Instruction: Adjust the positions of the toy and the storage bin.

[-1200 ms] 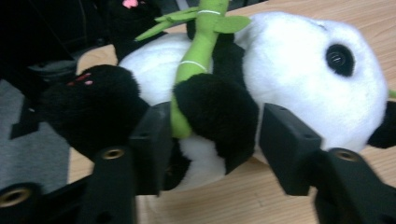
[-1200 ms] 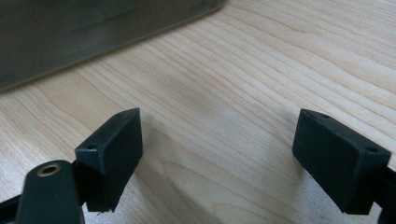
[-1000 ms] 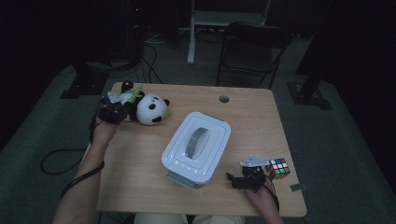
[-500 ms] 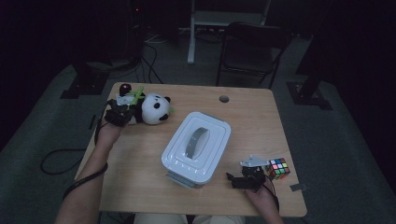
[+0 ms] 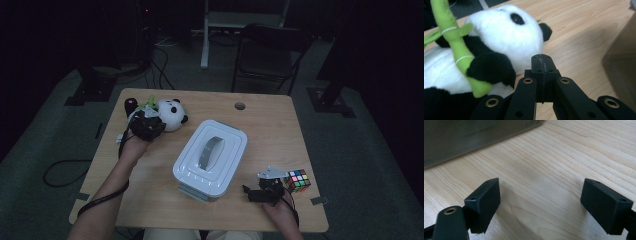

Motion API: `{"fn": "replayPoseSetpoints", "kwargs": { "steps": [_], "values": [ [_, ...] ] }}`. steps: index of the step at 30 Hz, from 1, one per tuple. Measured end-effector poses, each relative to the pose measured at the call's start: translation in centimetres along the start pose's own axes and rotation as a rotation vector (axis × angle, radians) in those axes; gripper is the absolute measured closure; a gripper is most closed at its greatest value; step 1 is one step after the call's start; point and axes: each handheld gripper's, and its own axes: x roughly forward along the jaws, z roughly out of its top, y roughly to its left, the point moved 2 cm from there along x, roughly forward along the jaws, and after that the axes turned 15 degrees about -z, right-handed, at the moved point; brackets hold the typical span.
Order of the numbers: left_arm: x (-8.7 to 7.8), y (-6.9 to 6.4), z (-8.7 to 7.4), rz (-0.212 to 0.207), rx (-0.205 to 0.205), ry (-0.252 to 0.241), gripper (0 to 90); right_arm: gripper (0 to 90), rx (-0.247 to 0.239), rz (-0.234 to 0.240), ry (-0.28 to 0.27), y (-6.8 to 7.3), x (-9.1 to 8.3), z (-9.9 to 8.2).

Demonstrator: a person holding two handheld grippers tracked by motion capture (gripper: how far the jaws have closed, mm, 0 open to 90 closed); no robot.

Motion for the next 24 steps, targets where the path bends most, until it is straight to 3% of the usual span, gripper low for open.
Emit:
{"fn": "replayPoseSetpoints", "kwargs": {
  "steps": [4, 9, 11, 13, 15, 17, 20, 24],
  "values": [
    [-1.0, 0.2, -0.2, 0.008, -0.015, -0.03, 90.0, 15.7, 0.0, 0.0, 0.0, 0.0, 0.0, 0.0],
    [-3.2, 0.3, -0.9, 0.001, -0.025, -0.073, 80.8, 15.7, 0.0, 0.0, 0.0, 0.0, 0.0, 0.0],
    [-3.9, 0.4, -1.3, 0.035, -0.025, -0.077, 68.3, 15.7, 0.0, 0.0, 0.0, 0.0, 0.0, 0.0],
    [-4.7, 0.8, -1.8, 0.054, -0.04, -0.103, 62.1, 15.7, 0.0, 0.0, 0.0, 0.0, 0.0, 0.0],
    [-5.6, 1.3, -2.3, 0.111, -0.059, -0.127, 44.8, 15.7, 0.0, 0.0, 0.0, 0.0, 0.0, 0.0],
    [-6.2, 2.1, -3.0, 0.173, -0.068, -0.106, 33.4, 15.7, 0.0, 0.0, 0.0, 0.0, 0.0, 0.0],
    [-6.7, 3.3, -3.9, 0.159, -0.118, -0.104, 29.1, 15.7, 0.0, 0.0, 0.0, 0.0, 0.0, 0.0],
    [-6.2, 4.3, -4.5, 0.131, -0.104, -0.093, 28.3, 15.7, 0.001, 0.0, 0.0, 0.0, 0.0, 0.0]
  ]
}}
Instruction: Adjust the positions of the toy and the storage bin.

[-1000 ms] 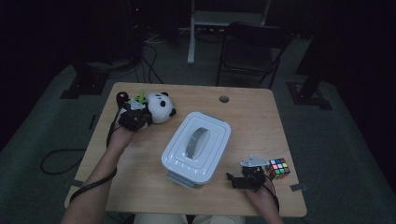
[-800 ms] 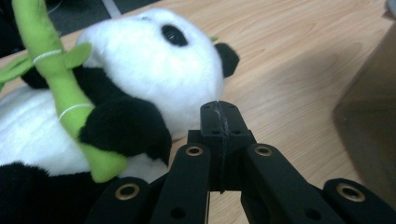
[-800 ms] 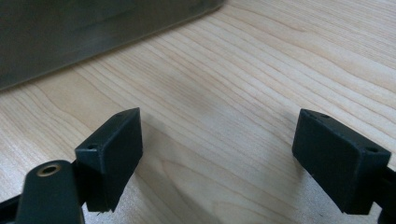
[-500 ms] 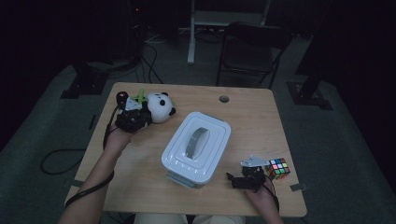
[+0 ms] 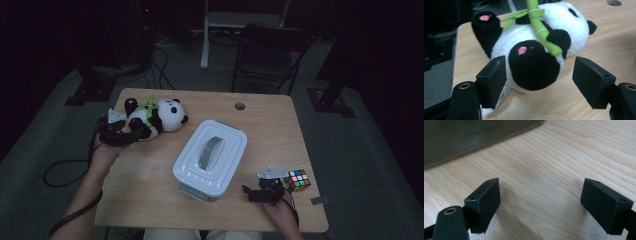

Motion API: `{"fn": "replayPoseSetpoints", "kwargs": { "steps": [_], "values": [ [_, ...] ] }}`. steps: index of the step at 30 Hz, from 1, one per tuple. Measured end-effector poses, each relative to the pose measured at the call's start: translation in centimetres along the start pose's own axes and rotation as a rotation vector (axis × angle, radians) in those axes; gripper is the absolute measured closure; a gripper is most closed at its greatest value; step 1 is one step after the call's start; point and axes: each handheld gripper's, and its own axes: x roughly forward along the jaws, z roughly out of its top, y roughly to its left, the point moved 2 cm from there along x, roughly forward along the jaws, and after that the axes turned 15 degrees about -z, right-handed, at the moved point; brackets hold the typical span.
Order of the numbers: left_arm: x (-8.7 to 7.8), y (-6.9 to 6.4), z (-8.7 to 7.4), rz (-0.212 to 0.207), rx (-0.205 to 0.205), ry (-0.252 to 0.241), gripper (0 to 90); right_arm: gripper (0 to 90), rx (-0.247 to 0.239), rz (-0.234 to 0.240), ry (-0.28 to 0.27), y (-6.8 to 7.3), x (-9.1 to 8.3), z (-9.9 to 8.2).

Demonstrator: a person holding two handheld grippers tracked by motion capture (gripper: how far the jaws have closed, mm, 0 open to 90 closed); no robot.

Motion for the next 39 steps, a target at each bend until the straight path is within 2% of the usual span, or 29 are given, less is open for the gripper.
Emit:
{"fn": "replayPoseSetpoints", "kwargs": {
  "steps": [4, 5, 6, 8, 10, 11, 12, 14, 18, 19, 20, 21, 23, 25, 26, 27, 28, 30, 32, 35, 36, 39],
  "values": [
    [1.0, 1.1, -0.1, -0.033, -0.01, 0.026, 28.4, 15.7, 0.0, 0.0, 0.0, 0.0, 0.0, 0.0],
    [1.0, 1.1, -0.1, -0.033, -0.01, 0.026, 28.4, 15.7, 0.0, 0.0, 0.0, 0.0, 0.0, 0.0],
    [1.5, 1.4, -0.1, -0.014, -0.017, 0.041, 28.4, 15.7, 0.0, 0.0, 0.0, 0.0, 0.0, 0.0],
    [1.9, 1.4, -0.2, -0.021, 0.013, 0.042, 30.7, 15.7, 0.001, -0.001, 0.0, 0.0, 0.0, 0.0],
    [2.3, 1.1, -0.3, -0.025, 0.034, 0.055, 40.3, 15.7, 0.001, -0.001, 0.0, 0.0, 0.0, 0.0],
    [2.4, 0.8, -0.3, 0.003, 0.046, 0.068, 45.5, 15.7, 0.001, -0.001, 0.0, 0.0, 0.0, 0.0],
    [2.5, 0.5, -0.3, 0.013, 0.044, 0.08, 55.1, 15.7, 0.001, -0.001, 0.0, 0.0, 0.0, 0.0],
    [2.5, 0.0, -0.3, 0.017, 0.053, 0.088, 61.4, 15.7, 0.001, -0.001, 0.0, 0.0, 0.0, 0.0],
    [2.4, -1.5, -0.5, -0.034, 0.074, 0.103, 67.1, 15.7, 0.001, -0.001, 0.0, 0.0, 0.0, 0.0],
    [2.3, -2.0, -0.5, -0.057, 0.056, 0.103, 67.1, 15.7, 0.001, -0.001, 0.0, 0.0, 0.0, 0.0],
    [2.3, -2.7, -0.5, -0.117, 0.043, 0.105, 67.1, 15.7, 0.001, -0.001, 0.0, 0.0, 0.0, 0.0],
    [2.3, -3.3, -0.5, -0.156, 0.046, 0.106, 67.0, 15.7, 0.001, -0.001, 0.0, 0.0, 0.0, 0.0],
    [2.3, -4.6, -0.4, -0.201, 0.041, 0.126, 65.5, 15.7, 0.001, -0.001, 0.0, 0.0, 0.0, 0.0],
    [2.5, -5.6, -0.4, -0.228, 0.04, 0.129, 64.3, 15.7, 0.001, -0.001, 0.0, 0.0, 0.0, 0.0],
    [2.5, -6.0, -0.5, -0.229, 0.049, 0.133, 64.3, 15.7, 0.001, -0.001, 0.0, 0.0, 0.0, 0.0],
    [2.5, -6.2, -0.5, -0.237, 0.043, 0.132, 64.0, 15.7, 0.001, -0.001, 0.0, 0.0, 0.0, 0.0],
    [2.6, -6.3, -0.4, -0.264, 0.02, 0.129, 62.1, 15.7, 0.001, -0.001, 0.0, 0.0, 0.0, 0.0],
    [2.3, -6.4, -0.4, -0.264, 0.013, 0.12, 59.9, 15.7, 0.001, -0.001, 0.0, 0.0, 0.0, 0.0],
    [1.8, -6.4, -0.1, -0.247, 0.017, 0.1, 56.4, 15.7, 0.001, -0.001, 0.0, 0.0, 0.0, 0.0],
    [1.3, -6.2, 0.4, -0.24, 0.009, 0.074, 48.8, 15.7, 0.001, -0.001, 0.0, 0.0, 0.0, 0.0],
    [0.6, -5.9, 1.2, -0.205, 0.009, 0.037, 48.8, 15.7, 0.001, -0.001, 0.0, 0.0, 0.0, 0.0],
    [0.3, -5.2, 2.5, -0.184, -0.013, -0.002, 39.4, 15.7, 0.0, -0.001, 0.0, 0.0, 0.0, 0.0]
  ]
}}
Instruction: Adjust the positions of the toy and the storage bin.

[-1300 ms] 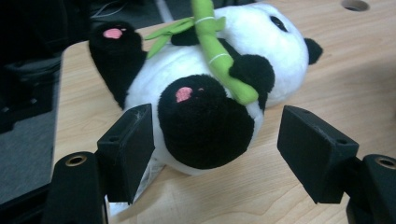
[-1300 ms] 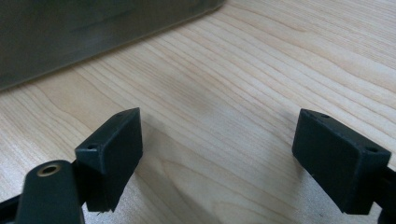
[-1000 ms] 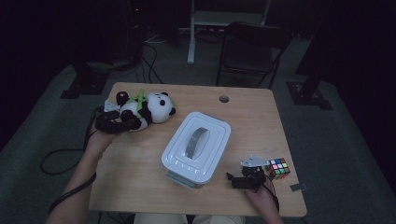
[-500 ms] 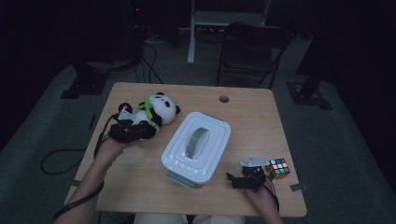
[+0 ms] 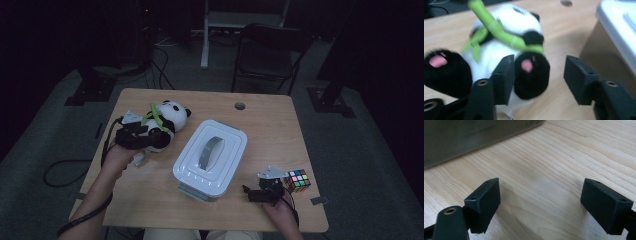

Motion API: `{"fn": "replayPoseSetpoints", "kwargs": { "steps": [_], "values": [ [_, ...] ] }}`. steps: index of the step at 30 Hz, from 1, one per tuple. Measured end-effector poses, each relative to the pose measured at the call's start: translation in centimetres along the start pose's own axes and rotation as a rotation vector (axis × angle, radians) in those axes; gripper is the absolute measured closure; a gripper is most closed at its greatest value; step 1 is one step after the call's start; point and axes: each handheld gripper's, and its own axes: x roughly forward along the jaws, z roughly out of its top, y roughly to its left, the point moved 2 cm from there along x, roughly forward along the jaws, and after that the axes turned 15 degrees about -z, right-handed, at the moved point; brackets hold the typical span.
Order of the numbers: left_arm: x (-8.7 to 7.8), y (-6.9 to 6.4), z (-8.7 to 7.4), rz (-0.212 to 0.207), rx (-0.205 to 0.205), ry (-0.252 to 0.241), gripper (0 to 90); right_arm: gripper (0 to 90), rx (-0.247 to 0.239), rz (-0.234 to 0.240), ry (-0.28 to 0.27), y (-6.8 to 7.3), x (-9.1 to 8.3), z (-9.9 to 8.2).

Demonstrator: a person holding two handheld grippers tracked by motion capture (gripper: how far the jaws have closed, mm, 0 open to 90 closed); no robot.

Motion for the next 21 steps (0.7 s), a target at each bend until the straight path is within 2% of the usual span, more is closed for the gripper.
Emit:
{"fn": "replayPoseSetpoints", "kwargs": {
  "steps": [2, 4, 6, 7, 8, 9, 12, 14, 16, 18, 20, 21],
  "values": [
    [0.0, 0.7, 0.8, 0.022, -0.018, -0.026, 39.3, 15.7, 0.0, 0.0, 0.0, 0.0, 0.0, 0.0],
    [0.4, 1.3, 1.5, 0.056, -0.014, -0.039, 37.9, 15.7, 0.0, 0.0, 0.0, 0.0, 0.0, 0.0],
    [1.0, 2.1, 1.9, 0.068, -0.008, -0.039, 37.7, 15.7, 0.0, 0.0, 0.0, 0.0, 0.0, 0.0],
    [1.3, 2.4, 2.2, 0.096, -0.006, -0.033, 37.7, 15.7, 0.0, 0.0, 0.0, 0.0, 0.0, 0.0],
    [1.3, 2.4, 2.2, 0.096, -0.006, -0.033, 37.7, 15.7, 0.0, 0.0, 0.0, 0.0, 0.0, 0.0],
    [2.1, 3.1, 2.5, 0.127, -0.003, -0.018, 37.7, 15.7, 0.0, 0.0, 0.0, 0.0, 0.0, 0.0],
    [3.2, 4.4, 2.9, 0.143, -0.027, 0.005, 34.9, 15.7, 0.0, 0.0, 0.0, 0.0, 0.0, 0.0],
    [3.8, 5.0, 3.0, 0.127, -0.046, 0.01, 31.3, 15.7, 0.0, 0.0, 0.0, 0.0, 0.0, 0.0],
    [4.6, 5.5, 2.9, 0.146, -0.057, 0.027, 29.9, 15.7, 0.0, 0.0, 0.0, 0.0, 0.0, 0.0],
    [5.3, 5.9, 2.6, 0.118, -0.088, 0.035, 29.9, 15.7, 0.0, 0.001, 0.0, 0.0, 0.0, 0.0],
    [5.6, 5.9, 2.4, 0.111, -0.083, 0.043, 30.3, 15.7, 0.0, 0.001, 0.0, 0.0, 0.0, 0.0],
    [6.0, 5.9, 2.3, 0.079, -0.085, 0.041, 30.3, 15.7, 0.0, 0.001, 0.0, 0.0, 0.0, 0.0]
  ]
}}
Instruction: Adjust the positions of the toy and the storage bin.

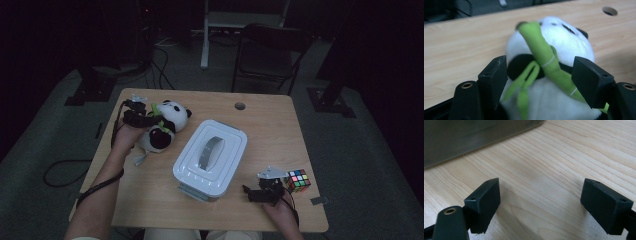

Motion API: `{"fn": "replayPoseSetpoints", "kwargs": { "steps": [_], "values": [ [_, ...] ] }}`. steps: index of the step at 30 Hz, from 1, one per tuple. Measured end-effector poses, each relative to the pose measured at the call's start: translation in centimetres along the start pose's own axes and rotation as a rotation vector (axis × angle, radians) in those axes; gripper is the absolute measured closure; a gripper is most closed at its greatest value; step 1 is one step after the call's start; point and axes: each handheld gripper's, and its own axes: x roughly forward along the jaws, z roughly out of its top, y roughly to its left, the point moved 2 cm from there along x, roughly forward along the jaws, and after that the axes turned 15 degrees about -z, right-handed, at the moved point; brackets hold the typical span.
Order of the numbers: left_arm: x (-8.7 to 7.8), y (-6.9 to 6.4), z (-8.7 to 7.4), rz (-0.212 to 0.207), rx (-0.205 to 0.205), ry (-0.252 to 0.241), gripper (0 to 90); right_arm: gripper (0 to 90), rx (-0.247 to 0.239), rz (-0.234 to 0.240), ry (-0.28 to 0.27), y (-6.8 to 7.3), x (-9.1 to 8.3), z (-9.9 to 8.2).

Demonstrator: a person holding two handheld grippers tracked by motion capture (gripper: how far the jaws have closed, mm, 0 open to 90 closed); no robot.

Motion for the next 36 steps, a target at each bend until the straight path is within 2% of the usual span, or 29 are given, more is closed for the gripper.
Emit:
{"fn": "replayPoseSetpoints", "kwargs": {
  "steps": [1, 3, 5, 7, 9, 10, 11, 13, 14, 16, 17, 18, 20, 21, 24, 25, 26, 29, 30, 32, 33, 35, 36],
  "values": [
    [0.1, -0.1, 0.0, 0.002, 0.002, 0.002, 40.3, 15.7, 0.0, 0.0, 0.0, 0.0, 0.0, 0.0],
    [0.5, -0.4, -0.1, 0.034, 0.021, 0.016, 50.1, 15.7, 0.0, 0.0, 0.0, 0.0, 0.0, 0.0],
    [0.6, -0.7, -0.2, 0.04, 0.032, 0.017, 62.6, 15.7, -0.001, 0.0, 0.0, 0.0, 0.0, 0.0],
    [0.4, -0.9, -0.1, 0.042, 0.032, 0.013, 68.6, 15.7, -0.001, 0.0, 0.0, 0.0, 0.0, 0.0],
    [-0.2, -1.0, 0.0, 0.052, 0.023, -0.019, 75.8, 15.7, -0.001, 0.0, 0.0, 0.0, 0.0, 0.0],
    [-0.7, -1.0, 0.2, 0.047, 0.011, -0.044, 89.2, 15.7, -0.001, 0.0, 0.0, 0.0, 0.0, 0.0],
    [-1.4, -1.1, 0.3, 0.01, -0.013, -0.077, 89.3, 15.7, 0.0, 0.0, 0.0, 0.0, 0.0, 0.0],
    [-2.0, -1.3, 0.3, 0.026, 0.007, -0.062, 89.3, 15.7, -0.001, 0.0, 0.0, 0.0, 0.0, 0.0],
    [-2.2, -1.4, 0.2, 0.014, 0.012, -0.055, 89.3, 15.7, 0.0, 0.0, 0.0, 0.0, 0.0, 0.0],
    [-2.6, -1.5, -0.1, 0.018, 0.009, -0.058, 89.4, 15.7, 0.0, 0.0, 0.0, 0.0, 0.0, 0.0],
    [-2.7, -1.5, -0.2, -0.003, -0.002, -0.055, 89.4, 15.7, -0.001, 0.0, 0.0, 0.0, 0.0, 0.0],
    [-3.0, -1.8, -0.3, 0.0, 0.0, -0.057, 89.4, 15.8, 0.0, 0.0, 0.0, 0.0, 0.0, 0.0],
    [-3.4, -2.5, -0.5, 0.013, 0.037, -0.044, 89.4, 15.7, 0.0, 0.0, 0.0, 0.0, 0.0, 0.0],
    [-3.6, -2.8, -0.7, 0.017, 0.042, -0.047, 89.4, 15.7, 0.0, 0.0, 0.0, 0.0, 0.0, 0.0],
    [-4.6, -3.4, -1.3, -0.022, 0.022, -0.073, 89.4, 15.7, 0.0, 0.0, 0.0, 0.0, 0.0, 0.0],
    [-5.0, -3.6, -1.4, -0.043, 0.025, -0.071, 89.4, 15.7, 0.0, 0.0, 0.0, 0.0, 0.0, 0.0],
    [-5.4, -3.9, -1.6, -0.058, 0.024, -0.088, 89.4, 15.7, 0.0, 0.0, 0.0, 0.0, 0.0, 0.0],
    [-6.0, -4.5, -2.2, -0.068, 0.029, -0.093, 89.3, 15.8, -0.001, 0.0, 0.0, 0.0, 0.0, 0.0],
    [-6.1, -4.5, -3.2, -0.093, 0.025, -0.072, 89.3, 15.7, -0.001, 0.0, 0.0, 0.0, 0.0, 0.0],
    [-5.7, -4.4, -4.4, -0.102, 0.025, -0.044, 88.8, 15.7, -0.001, 0.0, 0.0, 0.0, 0.0, 0.0],
    [-5.5, -4.4, -5.0, -0.111, 0.038, -0.029, 87.6, 15.7, -0.001, 0.0, 0.0, 0.0, 0.0, 0.0],
    [-5.5, -4.3, -5.4, -0.101, 0.038, -0.033, 79.9, 15.7, -0.001, -0.001, 0.0, 0.0, 0.0, 0.0],
    [-5.6, -4.5, -6.1, -0.113, 0.053, -0.036, 79.9, 15.7, -0.001, 0.0, 0.0, 0.0, 0.0, 0.0]
  ]
}}
